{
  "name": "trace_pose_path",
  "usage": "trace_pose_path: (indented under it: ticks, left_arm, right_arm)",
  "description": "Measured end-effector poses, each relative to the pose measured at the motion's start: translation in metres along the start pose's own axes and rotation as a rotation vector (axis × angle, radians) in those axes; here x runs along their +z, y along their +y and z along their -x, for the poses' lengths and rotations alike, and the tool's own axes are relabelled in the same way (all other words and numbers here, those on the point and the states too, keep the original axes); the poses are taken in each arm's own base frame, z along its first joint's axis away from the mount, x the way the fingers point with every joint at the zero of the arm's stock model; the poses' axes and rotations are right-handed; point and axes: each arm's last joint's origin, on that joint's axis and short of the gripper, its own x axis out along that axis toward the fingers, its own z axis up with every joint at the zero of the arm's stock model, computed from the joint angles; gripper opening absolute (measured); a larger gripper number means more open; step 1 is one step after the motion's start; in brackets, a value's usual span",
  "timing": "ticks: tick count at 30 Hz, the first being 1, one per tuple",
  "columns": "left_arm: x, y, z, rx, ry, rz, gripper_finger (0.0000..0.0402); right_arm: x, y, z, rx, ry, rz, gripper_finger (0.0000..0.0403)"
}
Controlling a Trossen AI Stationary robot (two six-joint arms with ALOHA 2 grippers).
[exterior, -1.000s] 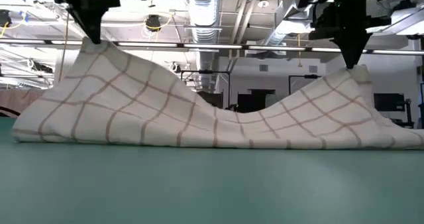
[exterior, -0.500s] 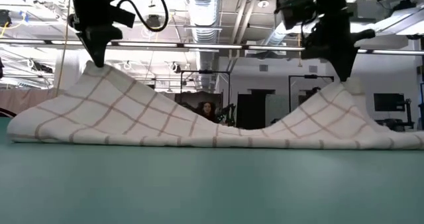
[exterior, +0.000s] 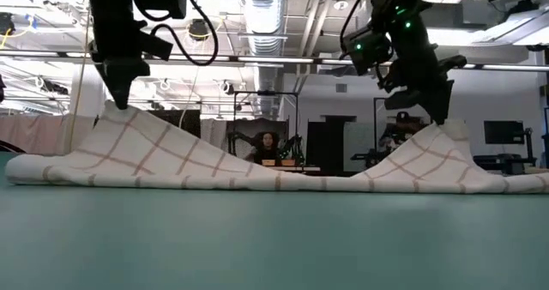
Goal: Roll towel into tight, uniform cylinder
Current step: Roll the white patterned towel
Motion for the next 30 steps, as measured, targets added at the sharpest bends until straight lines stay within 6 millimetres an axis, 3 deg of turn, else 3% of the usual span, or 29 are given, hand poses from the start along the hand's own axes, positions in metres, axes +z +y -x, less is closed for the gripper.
trace_pose_path:
  ticks: [6,12,30]
  left_arm:
    - [0.002,0.005,0.006,-0.003,-0.019,0.007,0.0000]
    - [0.002,0.016,0.017,0.009,-0.087,0.043,0.0000]
    - [0.019,0.034,0.005,-0.005,-0.099,0.053,0.0000]
  right_arm:
    - [0.002,0.000,-0.003,-0.015,0.018,0.035,0.0014]
    - [0.001,-0.013,0.002,-0.007,-0.013,0.001,0.0014]
    - [0.018,-0.029,-0.008,0.010,-0.022,-0.034,0.0013]
